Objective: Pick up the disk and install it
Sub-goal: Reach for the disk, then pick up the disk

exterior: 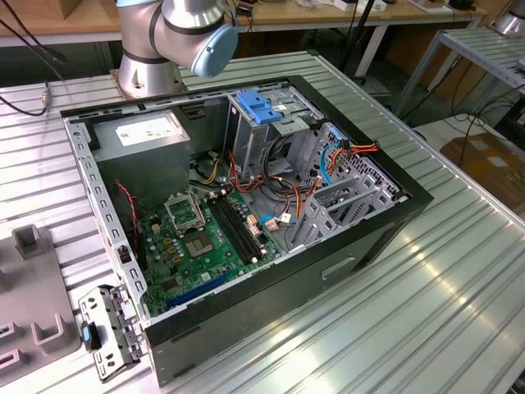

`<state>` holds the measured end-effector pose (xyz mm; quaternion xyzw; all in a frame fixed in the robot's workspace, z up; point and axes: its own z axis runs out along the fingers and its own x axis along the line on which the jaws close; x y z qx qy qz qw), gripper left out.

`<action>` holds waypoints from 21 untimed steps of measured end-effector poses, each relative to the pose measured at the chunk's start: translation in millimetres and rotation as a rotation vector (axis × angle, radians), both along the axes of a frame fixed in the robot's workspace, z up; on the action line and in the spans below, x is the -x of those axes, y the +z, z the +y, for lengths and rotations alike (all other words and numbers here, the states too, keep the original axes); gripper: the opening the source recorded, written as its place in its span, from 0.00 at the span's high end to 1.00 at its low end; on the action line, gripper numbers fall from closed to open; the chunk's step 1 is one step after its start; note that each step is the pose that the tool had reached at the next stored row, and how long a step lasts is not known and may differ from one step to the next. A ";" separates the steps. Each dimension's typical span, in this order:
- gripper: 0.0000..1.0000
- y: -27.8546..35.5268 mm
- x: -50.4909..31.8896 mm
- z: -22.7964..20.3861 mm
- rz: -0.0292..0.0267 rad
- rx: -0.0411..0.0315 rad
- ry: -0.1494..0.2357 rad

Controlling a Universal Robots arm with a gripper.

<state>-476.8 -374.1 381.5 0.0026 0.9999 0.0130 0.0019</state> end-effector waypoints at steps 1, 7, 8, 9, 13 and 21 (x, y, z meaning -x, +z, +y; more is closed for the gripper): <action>0.89 0.0 0.0 0.0 0.0000 0.0000 0.000; 0.89 0.0 0.2 0.0 0.0000 0.0000 0.000; 0.89 0.0 0.3 0.0 0.0000 0.0000 0.000; 0.89 0.0 0.3 0.0 0.0000 0.0000 0.000; 0.89 0.0 0.4 0.0 0.0000 0.0000 0.000; 0.89 0.0 0.4 0.0 0.0000 0.0008 0.067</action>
